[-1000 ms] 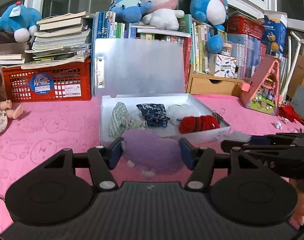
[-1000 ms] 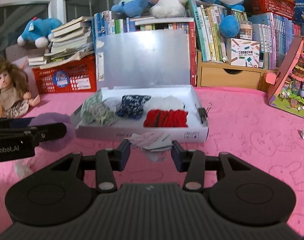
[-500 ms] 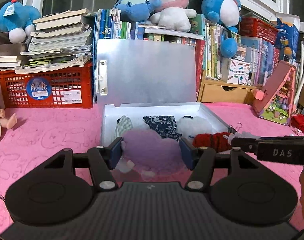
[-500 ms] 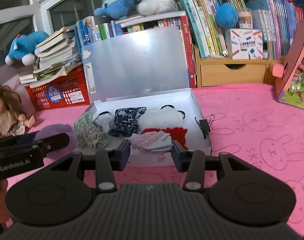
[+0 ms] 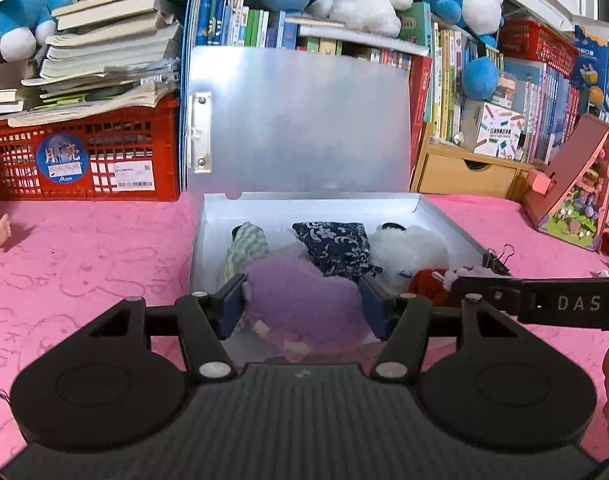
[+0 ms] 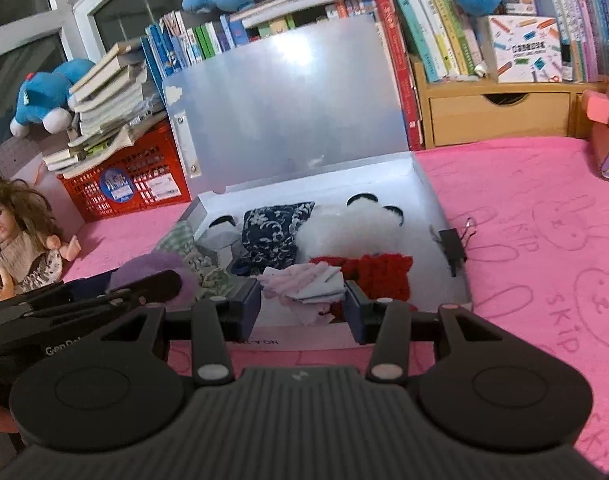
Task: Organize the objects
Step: 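Carry the purple pom-pom and white tissue with both grippers into the white box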
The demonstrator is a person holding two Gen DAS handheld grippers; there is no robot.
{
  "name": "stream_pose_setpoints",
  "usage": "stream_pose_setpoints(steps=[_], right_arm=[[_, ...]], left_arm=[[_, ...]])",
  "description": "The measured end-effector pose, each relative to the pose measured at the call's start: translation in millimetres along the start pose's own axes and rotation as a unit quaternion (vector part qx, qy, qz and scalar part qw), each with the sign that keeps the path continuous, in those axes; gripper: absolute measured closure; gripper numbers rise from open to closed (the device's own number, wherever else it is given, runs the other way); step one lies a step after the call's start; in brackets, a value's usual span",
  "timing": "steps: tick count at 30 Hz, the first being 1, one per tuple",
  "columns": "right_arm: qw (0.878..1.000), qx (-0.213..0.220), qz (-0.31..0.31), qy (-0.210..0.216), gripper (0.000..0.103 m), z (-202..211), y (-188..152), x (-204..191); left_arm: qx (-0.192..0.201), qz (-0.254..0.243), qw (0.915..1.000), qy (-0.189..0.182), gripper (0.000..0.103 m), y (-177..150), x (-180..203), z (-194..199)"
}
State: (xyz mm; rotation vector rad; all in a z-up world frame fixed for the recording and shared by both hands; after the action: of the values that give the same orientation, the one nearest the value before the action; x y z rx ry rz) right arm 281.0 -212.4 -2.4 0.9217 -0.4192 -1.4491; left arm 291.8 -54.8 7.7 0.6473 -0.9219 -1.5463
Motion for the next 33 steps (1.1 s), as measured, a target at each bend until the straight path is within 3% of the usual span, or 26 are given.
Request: stream_pose_setpoints(steps=[20, 23, 26, 33], right_arm=[[0.998, -0.032, 0.002, -0.045, 0.059, -46.0, -0.6, 20.7], [0.998, -0.032, 0.001, -0.046, 0.056, -47.7, -1.0, 21.9], [0.999, -0.026, -0.001, -0.04, 0.042, -43.5, -1.2, 20.3], [1.0, -0.014, 0.002, -0.024, 0.032, -30.1, -2.1, 11.6]], left_arm=[[-0.039, 0.006, 0.9988, 0.029, 0.041, -8.8, -16.8, -50.7], [-0.049, 0.013, 0.9981, 0.036, 0.041, -10.9, -18.7, -57.4], [-0.054, 0.013, 0.9979, 0.035, 0.041, -12.2, -17.6, -56.5], [-0.042, -0.002, 0.9986, 0.032, 0.037, -7.3, -12.7, -40.3]])
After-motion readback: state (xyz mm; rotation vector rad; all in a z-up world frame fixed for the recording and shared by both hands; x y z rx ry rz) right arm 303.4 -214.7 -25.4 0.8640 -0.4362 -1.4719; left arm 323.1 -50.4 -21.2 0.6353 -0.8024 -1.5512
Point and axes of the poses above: each gripper's, at about its wrist camera, not at the fingertips, and z roughly against the way its jaws point, x to its right, y to its top, the point moved 9 cm from there along -z, roughly the way its jaws point, and after that the axes turned 3 degrees about -x, right-handed, at the moved point
